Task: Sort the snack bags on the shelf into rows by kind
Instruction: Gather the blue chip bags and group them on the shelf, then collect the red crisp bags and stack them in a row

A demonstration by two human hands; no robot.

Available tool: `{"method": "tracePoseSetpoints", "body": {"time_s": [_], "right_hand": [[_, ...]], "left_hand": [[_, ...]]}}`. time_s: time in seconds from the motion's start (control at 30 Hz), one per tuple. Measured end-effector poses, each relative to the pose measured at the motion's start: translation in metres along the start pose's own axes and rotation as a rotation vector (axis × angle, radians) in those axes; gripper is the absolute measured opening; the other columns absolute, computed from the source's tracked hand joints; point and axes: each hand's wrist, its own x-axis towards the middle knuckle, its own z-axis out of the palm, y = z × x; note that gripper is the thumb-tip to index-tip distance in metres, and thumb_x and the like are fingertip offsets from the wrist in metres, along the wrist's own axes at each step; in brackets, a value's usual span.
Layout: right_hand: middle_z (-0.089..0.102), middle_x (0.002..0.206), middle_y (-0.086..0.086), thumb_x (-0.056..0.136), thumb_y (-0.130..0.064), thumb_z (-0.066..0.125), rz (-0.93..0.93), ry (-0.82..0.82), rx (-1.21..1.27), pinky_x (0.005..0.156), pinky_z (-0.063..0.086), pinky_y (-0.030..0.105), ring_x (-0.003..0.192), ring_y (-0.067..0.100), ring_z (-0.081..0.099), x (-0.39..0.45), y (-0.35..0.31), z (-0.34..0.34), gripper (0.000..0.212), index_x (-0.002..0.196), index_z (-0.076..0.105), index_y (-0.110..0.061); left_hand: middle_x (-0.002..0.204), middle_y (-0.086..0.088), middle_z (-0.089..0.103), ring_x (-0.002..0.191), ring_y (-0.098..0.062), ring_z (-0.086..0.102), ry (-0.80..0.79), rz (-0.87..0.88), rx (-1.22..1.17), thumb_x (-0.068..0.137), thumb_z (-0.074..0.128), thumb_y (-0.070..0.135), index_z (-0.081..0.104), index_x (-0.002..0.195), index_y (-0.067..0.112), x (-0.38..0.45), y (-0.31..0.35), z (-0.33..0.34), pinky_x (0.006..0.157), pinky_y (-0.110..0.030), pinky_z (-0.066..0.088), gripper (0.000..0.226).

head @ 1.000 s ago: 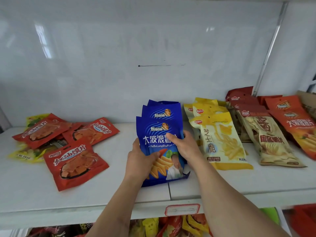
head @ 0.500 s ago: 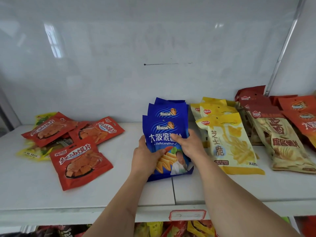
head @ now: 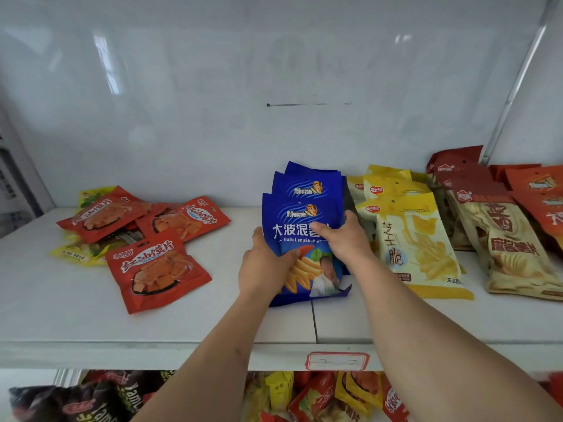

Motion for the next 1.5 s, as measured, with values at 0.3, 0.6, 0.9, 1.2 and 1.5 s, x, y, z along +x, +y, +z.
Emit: {"method": "tracePoseSetpoints", "body": {"time_s": [0.3,0.6,0.9,1.2,1.5], "right_hand": [[0.039,0.152,0.009,0.093,-0.056,0.057,-0.221,0.205,-0.435,0.107,0.043,0.045,0.138,0.028,0.038,-0.024,-0.039,0.012,0.072,0.148,0.037,-0.014],[0.049,0.144,0.004,0.101,-0.036,0.051,-0.482,-0.016,-0.320,0.108,0.040,0.037,0.133,0.022,0.045,-0.052,-0.093,0.090,0.044,0.141,0.050,-0.016],[0.068,0.117,0.014,0.095,-0.063,0.041,0.017,-0.310,-0.401,0.092,0.051,0.038,0.106,0.033,0.064,-0.041,-0.117,0.213,0.067,0.123,0.064,-0.007],[0.049,0.144,0.012,0.085,-0.078,0.040,0.156,-0.128,-0.734,0.105,0.036,0.043,0.131,0.032,0.046,-0.037,-0.130,0.298,0.082,0.139,0.054,-0.017],[0.036,0.151,0.012,0.089,-0.074,0.038,0.101,-0.249,-0.701,0.112,0.026,0.049,0.137,0.038,0.032,-0.030,-0.140,0.337,0.066,0.146,0.040,-0.042]], "left_hand": [[0.142,-0.002,0.054,0.125,-0.022,0.055,0.096,0.021,0.128,0.095,0.056,0.053,0.034,0.151,0.018,-0.009,-0.009,-0.028,0.094,-0.045,0.055,0.069],[0.143,-0.002,0.053,0.138,-0.028,0.038,0.255,0.132,0.737,0.100,0.044,0.048,0.051,0.140,0.022,0.009,-0.044,-0.100,0.114,-0.045,0.027,0.049],[0.147,0.000,0.048,0.142,-0.027,0.033,0.020,0.079,0.911,0.095,0.037,0.065,0.050,0.140,0.025,0.061,-0.105,-0.178,0.117,-0.050,0.023,0.062],[0.151,0.012,0.045,0.144,-0.014,0.032,-0.061,0.361,0.898,0.090,0.035,0.074,0.044,0.146,0.031,0.118,-0.150,-0.248,0.119,-0.042,0.020,0.071],[0.132,0.013,0.065,0.126,-0.015,0.055,-0.066,0.480,0.855,0.084,0.021,0.073,0.067,0.124,0.035,0.146,-0.178,-0.289,0.108,-0.048,0.033,0.072]]}}
